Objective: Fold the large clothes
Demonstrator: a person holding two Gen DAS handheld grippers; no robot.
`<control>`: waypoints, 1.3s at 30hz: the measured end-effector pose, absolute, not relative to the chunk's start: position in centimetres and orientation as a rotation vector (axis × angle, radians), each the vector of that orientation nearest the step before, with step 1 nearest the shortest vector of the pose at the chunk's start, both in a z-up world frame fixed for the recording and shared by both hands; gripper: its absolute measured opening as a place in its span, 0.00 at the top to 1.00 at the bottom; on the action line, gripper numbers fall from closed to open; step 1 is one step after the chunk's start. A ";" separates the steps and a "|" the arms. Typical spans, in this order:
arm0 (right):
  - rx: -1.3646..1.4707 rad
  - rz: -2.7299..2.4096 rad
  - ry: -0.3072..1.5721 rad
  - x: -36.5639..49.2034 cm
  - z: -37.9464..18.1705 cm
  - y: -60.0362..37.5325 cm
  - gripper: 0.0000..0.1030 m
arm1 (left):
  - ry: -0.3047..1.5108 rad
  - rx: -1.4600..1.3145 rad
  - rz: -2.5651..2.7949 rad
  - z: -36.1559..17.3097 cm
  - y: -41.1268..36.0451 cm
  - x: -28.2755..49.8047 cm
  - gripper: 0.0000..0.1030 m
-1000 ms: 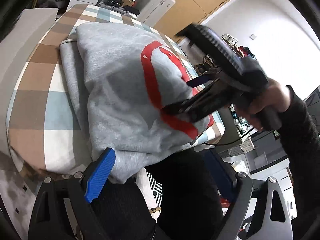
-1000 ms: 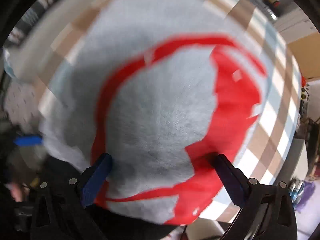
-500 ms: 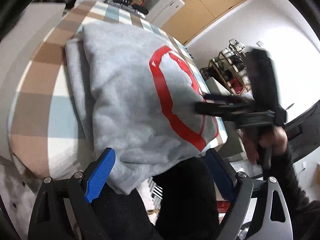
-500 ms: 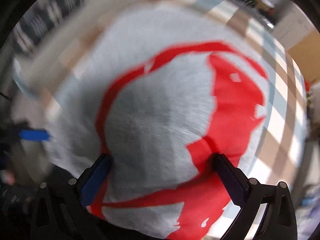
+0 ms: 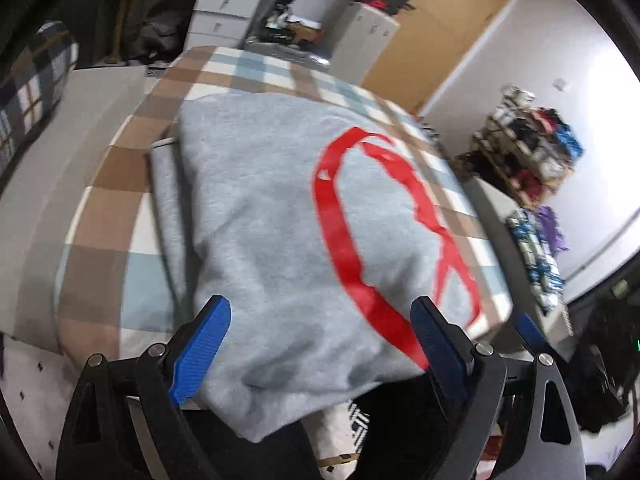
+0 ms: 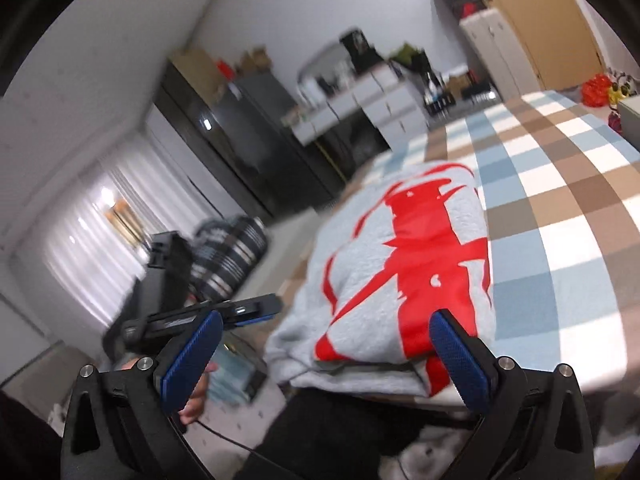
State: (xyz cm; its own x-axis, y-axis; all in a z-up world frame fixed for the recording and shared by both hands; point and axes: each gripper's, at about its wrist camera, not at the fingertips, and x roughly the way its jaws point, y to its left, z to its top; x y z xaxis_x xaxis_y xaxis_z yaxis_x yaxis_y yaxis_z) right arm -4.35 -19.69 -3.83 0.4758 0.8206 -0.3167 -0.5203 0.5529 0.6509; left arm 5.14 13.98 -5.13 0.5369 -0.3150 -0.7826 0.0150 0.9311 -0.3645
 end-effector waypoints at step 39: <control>0.533 0.728 1.009 8.9 -8.1 -22.0 0.00 | 1.301 -0.286 -0.133 -10.5 15.9 11.8 0.02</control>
